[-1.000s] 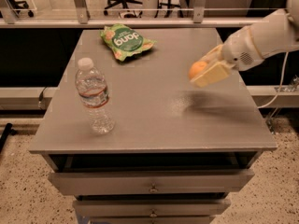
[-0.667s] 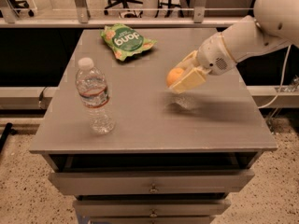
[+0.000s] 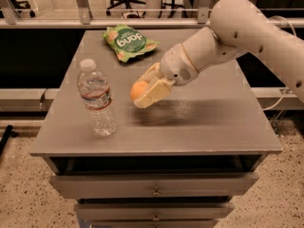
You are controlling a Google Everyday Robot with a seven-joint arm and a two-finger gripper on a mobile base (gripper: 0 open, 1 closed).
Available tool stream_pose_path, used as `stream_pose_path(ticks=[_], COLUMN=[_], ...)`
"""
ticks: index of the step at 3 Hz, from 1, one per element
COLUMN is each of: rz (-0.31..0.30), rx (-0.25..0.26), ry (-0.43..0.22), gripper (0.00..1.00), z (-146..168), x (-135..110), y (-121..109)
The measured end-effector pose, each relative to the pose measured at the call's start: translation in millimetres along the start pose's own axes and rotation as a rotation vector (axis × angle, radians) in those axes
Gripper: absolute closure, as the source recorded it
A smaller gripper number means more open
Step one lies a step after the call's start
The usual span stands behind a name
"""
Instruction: Move orange near water bottle
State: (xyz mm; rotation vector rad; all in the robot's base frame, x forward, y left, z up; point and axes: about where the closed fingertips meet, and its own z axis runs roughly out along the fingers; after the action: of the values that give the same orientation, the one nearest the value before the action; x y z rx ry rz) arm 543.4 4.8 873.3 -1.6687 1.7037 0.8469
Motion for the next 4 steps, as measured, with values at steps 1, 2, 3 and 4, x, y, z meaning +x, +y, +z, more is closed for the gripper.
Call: stream_pose_path(ticks=[1, 2, 3, 4], rz=[-0.016, -0.020, -0.016, -0.007], rx=[-0.064, -0.103, -0.121, -0.142], ry=[-0.031, -0.041, -0.037, -0.027], gripper=[1.00, 1.00, 0.98, 0.68], z=[21.6, 33.5, 40.1, 48.9], x=[-18.1, -23.7, -19.7, -10.1], y=[14.7, 23.4, 25.8, 25.4])
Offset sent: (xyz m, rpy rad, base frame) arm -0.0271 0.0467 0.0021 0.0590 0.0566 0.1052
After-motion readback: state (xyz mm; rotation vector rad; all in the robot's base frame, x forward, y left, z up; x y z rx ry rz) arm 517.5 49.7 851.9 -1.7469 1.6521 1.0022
